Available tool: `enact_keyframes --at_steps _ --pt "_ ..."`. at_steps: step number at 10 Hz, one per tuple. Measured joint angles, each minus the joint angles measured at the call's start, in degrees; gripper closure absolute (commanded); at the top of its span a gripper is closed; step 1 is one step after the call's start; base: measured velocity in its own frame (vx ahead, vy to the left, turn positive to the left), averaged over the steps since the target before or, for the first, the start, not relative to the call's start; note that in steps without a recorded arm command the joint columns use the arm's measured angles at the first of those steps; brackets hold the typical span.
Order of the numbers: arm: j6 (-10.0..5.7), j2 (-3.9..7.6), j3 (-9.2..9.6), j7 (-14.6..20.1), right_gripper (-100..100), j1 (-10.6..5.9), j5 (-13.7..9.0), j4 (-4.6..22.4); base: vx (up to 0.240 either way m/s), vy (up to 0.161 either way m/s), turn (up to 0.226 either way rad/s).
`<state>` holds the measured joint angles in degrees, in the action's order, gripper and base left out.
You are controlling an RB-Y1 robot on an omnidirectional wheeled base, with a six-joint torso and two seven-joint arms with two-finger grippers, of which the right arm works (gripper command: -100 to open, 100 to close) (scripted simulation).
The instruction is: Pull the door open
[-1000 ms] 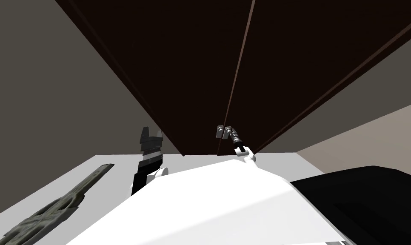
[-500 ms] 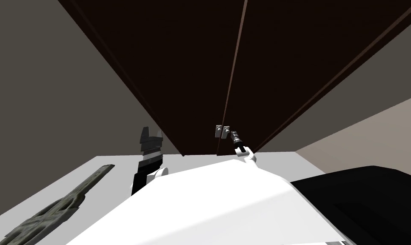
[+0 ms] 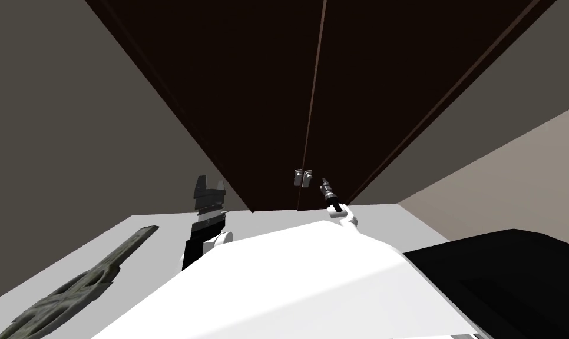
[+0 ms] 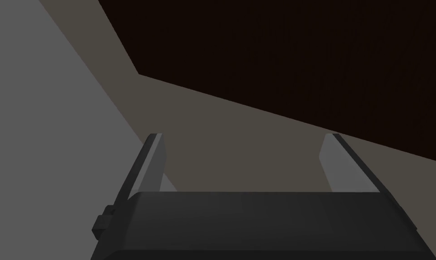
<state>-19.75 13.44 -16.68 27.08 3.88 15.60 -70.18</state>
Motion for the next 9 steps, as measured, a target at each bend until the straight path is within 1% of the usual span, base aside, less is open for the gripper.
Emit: enact_keyframes --at_steps 1,2,3,4,5,6,7,8,9 --pt "-0.09 0.0 0.39 0.26 -100 0.05 0.08 -0.23 -0.213 0.11 0.096" --pt "-0.31 0.0 1.01 0.58 -100 -0.25 0.21 -0.23 -0.193 0.108 0.084" --pt "-0.37 -0.26 1.86 0.96 -100 -0.13 0.39 -1.01 -0.078 0.045 0.007" --pt "-0.37 -0.31 1.98 1.04 -100 -0.1 0.41 -1.12 -0.028 -0.041 -0.2" --pt "-0.58 -0.39 0.95 0.59 -100 0.38 0.36 -0.42 -0.027 -0.09 -0.23" --pt "0.0 -0.07 0.12 0.49 -100 2.02 0.19 -1.54 -0.004 -0.087 -0.039" --pt "0.38 0.27 -0.42 0.45 -100 1.92 0.09 -1.1 0.047 -0.079 -0.047" --pt "0.3 0.9 -1.11 0.45 -100 1.79 -0.11 -0.1 0.129 -0.077 -0.084" --pt "0.35 1.18 -1.79 0.32 -100 1.77 -0.25 0.43 0.185 -0.032 0.005"
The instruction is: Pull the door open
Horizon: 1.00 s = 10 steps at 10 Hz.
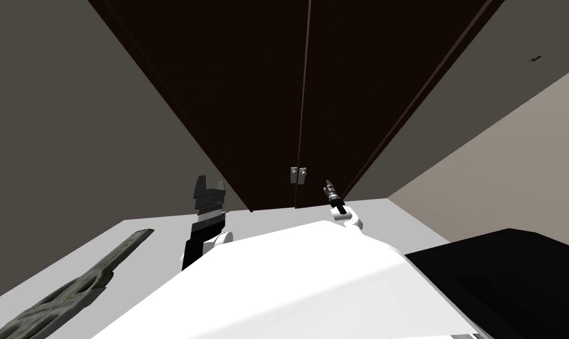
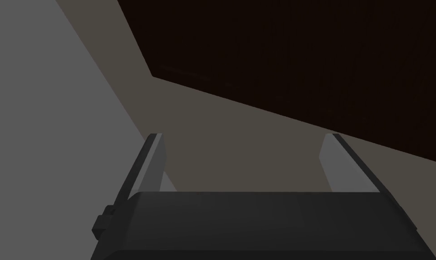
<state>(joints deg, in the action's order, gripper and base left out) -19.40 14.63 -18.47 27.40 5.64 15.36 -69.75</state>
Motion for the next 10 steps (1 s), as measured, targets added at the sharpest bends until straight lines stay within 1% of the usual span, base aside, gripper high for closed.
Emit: enact_keyframes --at_steps 1,3,4,6,7,8,10 --pt "0.13 -0.01 -0.33 -0.22 -100 -0.22 -0.04 0.27 0.184 0.005 0.091" --pt "0.12 -0.66 -0.11 -0.66 -100 -0.98 0.06 0.24 0.176 0.037 0.088" --pt "0.04 -0.75 0.19 -0.68 -100 -1.47 0.07 0.35 0.193 0.082 0.15" --pt "-0.81 -1.59 1.14 -0.93 -100 -3.02 0.23 0.97 0.217 0.132 0.16" --pt "-1.1 -2.05 1.8 -0.96 -100 -3.24 0.32 0.47 0.104 0.058 0.026" --pt "-1.14 -2.11 1.91 -0.94 100 -3.3 0.33 0.37 -0.013 -0.006 -0.025" --pt "-1.25 -2.03 1.84 -0.96 100 -3.48 0.32 0.29 -0.033 -0.018 0.019"
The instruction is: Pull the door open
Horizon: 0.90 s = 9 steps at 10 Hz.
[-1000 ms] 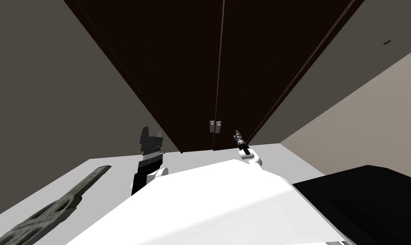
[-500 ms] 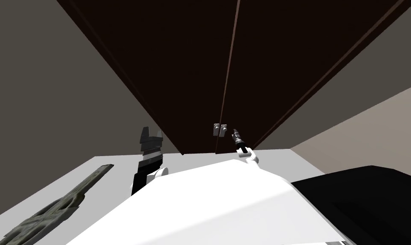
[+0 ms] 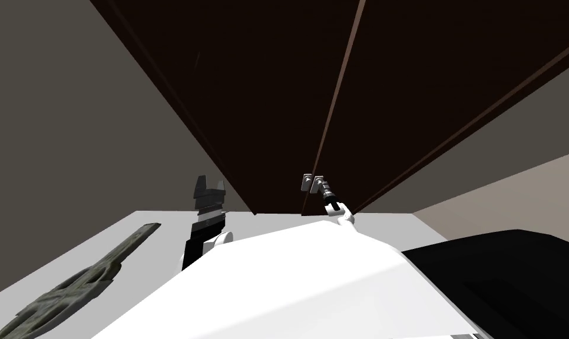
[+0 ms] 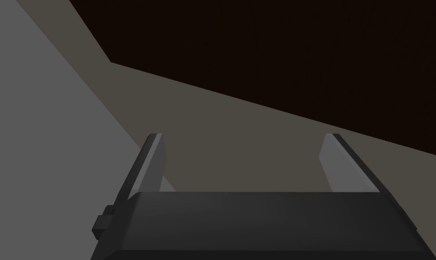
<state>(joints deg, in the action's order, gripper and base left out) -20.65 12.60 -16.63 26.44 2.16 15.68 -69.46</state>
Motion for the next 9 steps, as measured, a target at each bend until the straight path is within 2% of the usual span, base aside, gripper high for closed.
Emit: enact_keyframes --at_steps 3,6,7,8,9 --pt "0.06 -0.19 0.25 -0.04 100 0.15 0.07 0.16 -0.011 -0.001 0.0" --pt "-0.14 -0.1 -0.09 -0.16 100 0.39 0.11 0.15 -0.168 -0.081 -0.062" --pt "0.46 0.52 -0.38 0.26 100 1.58 0.0 -0.61 -0.231 -0.094 -0.067" --pt "0.92 0.92 -0.73 0.57 -100 2.47 -0.05 -0.76 -0.237 -0.018 0.07" --pt "1.06 1.09 -0.12 1.03 -100 2.76 0.08 -1.42 -0.205 -0.001 0.108"
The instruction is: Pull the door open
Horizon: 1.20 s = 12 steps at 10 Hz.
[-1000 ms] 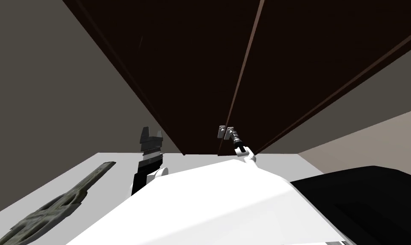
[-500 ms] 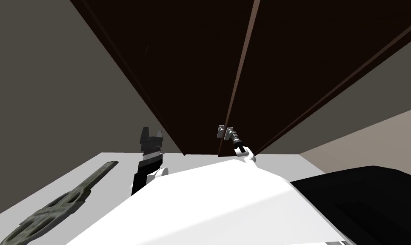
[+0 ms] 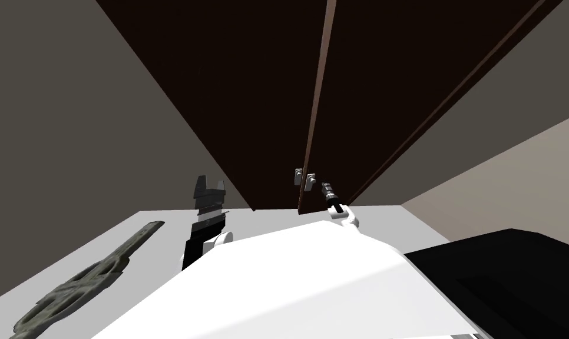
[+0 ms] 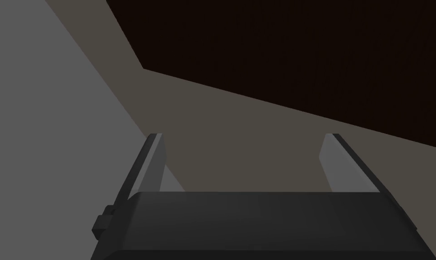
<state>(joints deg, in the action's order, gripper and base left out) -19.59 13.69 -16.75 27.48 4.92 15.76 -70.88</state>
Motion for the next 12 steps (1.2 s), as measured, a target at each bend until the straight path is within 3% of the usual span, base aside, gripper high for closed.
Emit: enact_keyframes --at_steps 6,8,12 --pt "-1.4 0.03 4.51 2.77 -100 0.6 1.12 -2.65 -0.182 0.029 0.075" --pt "-0.92 0.14 4.27 2.75 -100 0.97 0.96 -2.98 0.072 -0.089 -0.077" --pt "-1.45 -0.1 3.04 1.5 -100 0.22 0.51 -0.79 0.179 -0.068 0.022"
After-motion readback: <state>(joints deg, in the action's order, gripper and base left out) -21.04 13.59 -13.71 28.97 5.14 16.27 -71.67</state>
